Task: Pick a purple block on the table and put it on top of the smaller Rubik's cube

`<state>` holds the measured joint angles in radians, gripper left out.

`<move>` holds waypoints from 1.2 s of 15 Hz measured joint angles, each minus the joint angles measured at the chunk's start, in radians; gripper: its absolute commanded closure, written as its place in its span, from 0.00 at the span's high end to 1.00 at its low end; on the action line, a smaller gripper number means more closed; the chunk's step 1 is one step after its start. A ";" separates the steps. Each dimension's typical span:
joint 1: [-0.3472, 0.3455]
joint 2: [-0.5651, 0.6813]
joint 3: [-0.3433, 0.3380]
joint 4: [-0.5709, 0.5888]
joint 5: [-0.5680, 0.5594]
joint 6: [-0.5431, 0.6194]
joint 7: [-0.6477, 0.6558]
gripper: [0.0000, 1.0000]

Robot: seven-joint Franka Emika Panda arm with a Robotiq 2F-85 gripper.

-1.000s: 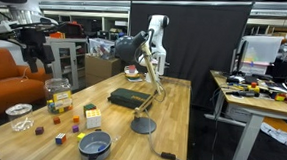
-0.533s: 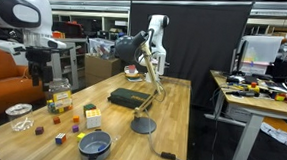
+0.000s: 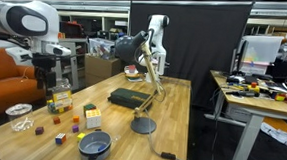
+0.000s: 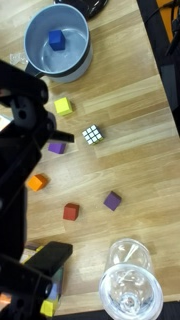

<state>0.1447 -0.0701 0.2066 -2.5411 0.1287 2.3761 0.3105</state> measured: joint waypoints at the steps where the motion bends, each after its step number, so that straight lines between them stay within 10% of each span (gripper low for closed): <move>1: 0.000 0.000 0.000 0.000 0.000 0.000 0.000 1.00; 9: 0.000 0.051 -0.004 0.006 -0.008 0.044 0.001 1.00; 18: 0.004 0.461 -0.083 0.240 -0.029 0.172 0.004 1.00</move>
<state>0.1483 0.3908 0.1237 -2.3015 0.0995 2.5485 0.3143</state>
